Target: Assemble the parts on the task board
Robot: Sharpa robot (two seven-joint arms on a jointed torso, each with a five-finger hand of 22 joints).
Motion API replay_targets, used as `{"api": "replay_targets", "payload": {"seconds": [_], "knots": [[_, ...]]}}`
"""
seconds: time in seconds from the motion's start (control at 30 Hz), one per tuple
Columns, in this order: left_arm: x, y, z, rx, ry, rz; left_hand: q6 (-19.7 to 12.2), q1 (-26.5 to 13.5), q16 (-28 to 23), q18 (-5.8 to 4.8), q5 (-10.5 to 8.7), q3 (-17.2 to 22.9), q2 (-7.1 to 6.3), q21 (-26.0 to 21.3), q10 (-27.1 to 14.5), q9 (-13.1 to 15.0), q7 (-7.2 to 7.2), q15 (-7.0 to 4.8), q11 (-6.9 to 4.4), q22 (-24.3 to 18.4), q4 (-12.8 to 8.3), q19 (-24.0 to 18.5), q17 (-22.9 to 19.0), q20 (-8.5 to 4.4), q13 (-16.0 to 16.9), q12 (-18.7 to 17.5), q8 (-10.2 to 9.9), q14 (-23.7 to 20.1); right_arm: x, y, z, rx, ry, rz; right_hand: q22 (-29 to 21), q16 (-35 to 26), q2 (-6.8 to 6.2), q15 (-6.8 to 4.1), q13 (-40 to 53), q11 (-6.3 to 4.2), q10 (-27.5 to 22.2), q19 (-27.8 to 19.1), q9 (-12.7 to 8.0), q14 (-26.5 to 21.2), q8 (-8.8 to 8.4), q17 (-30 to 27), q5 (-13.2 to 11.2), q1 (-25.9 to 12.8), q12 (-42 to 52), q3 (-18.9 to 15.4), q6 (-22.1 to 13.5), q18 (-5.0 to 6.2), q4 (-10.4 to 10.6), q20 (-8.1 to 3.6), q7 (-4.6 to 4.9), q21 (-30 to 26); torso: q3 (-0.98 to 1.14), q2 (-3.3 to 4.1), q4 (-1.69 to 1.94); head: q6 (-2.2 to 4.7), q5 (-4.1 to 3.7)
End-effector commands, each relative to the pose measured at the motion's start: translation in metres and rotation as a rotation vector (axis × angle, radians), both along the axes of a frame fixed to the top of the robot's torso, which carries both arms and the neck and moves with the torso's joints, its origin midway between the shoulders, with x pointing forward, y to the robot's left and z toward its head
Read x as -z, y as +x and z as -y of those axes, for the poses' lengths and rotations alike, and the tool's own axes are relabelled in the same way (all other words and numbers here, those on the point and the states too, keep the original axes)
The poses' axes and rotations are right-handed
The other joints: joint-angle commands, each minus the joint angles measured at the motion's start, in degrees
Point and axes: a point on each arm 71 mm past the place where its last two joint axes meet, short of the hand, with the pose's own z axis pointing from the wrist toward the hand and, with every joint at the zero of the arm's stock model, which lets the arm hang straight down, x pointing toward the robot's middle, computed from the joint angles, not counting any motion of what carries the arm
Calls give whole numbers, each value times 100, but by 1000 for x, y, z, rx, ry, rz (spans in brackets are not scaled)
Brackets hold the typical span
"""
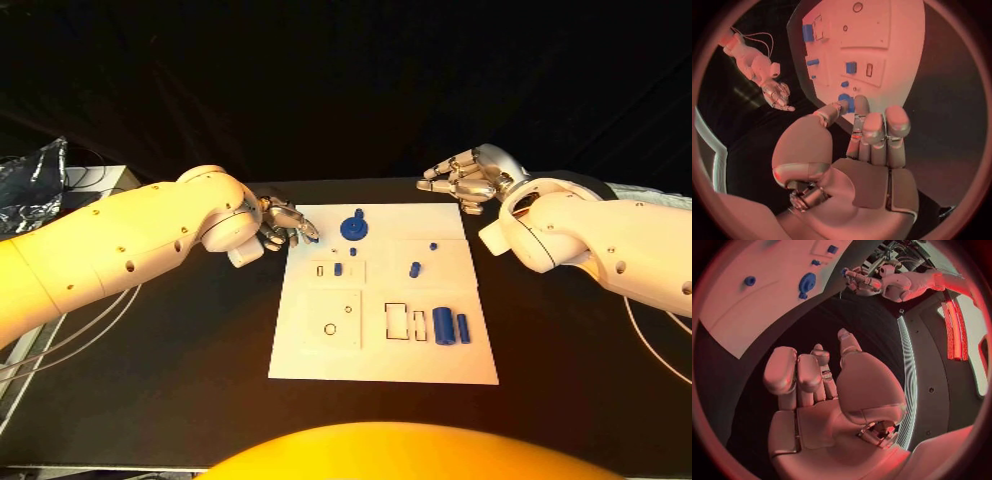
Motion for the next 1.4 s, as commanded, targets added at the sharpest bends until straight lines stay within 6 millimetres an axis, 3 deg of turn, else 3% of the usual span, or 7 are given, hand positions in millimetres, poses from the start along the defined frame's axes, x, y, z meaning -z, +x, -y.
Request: {"api": "replay_targets", "payload": {"seconds": [0.03,0.27,0.5,1.4], "knots": [[2,-8,0,-43,-21,13,233,-47,42,-86,47,490,2,36,114,1825,-185,-37,-49,265,-546,62,20,2,13,-34,-21,26,0,0,-1,-20,-8,-4,782,-33,20,-26,1,-20,-5,231,5,2,-24,-5,-15,-23,-9,-17,-12,-15,-13,-19,40,-15,12,-47,16,-29,23],[14,-21,0,-45,19,38,425,-41,213,-101,91,439,-11,151,283,1808,-248,-33,-78,329,-534,127,188,29,33,-56,-39,66,1,0,-1,-20,-9,-6,782,-33,20,-26,1,-20,-5,231,5,2,-24,-5,-15,-23,-9,-17,-12,-15,-13,-19,40,-15,13,-59,13,-56,26],[25,-29,5,-39,54,69,673,-47,297,-125,82,335,45,225,472,1748,-278,-16,-74,386,-563,150,301,38,143,-286,-274,72,1,0,0,-20,-11,-7,783,-36,13,-26,-1,-20,-2,231,4,3,-26,-7,-9,-15,-13,-11,-12,-16,-13,-19,43,-14,15,-49,13,-68,26],[44,-39,25,53,119,61,646,-33,285,-119,63,313,68,218,445,1834,-271,-15,-72,392,-543,150,284,43,257,-325,-297,69,1,-1,-1,-25,-10,-9,782,-41,8,-26,0,-20,-1,230,4,1,-26,-13,-9,-22,-15,-13,-10,-15,-6,-19,41,-19,19,-50,8,-126,24]]}}
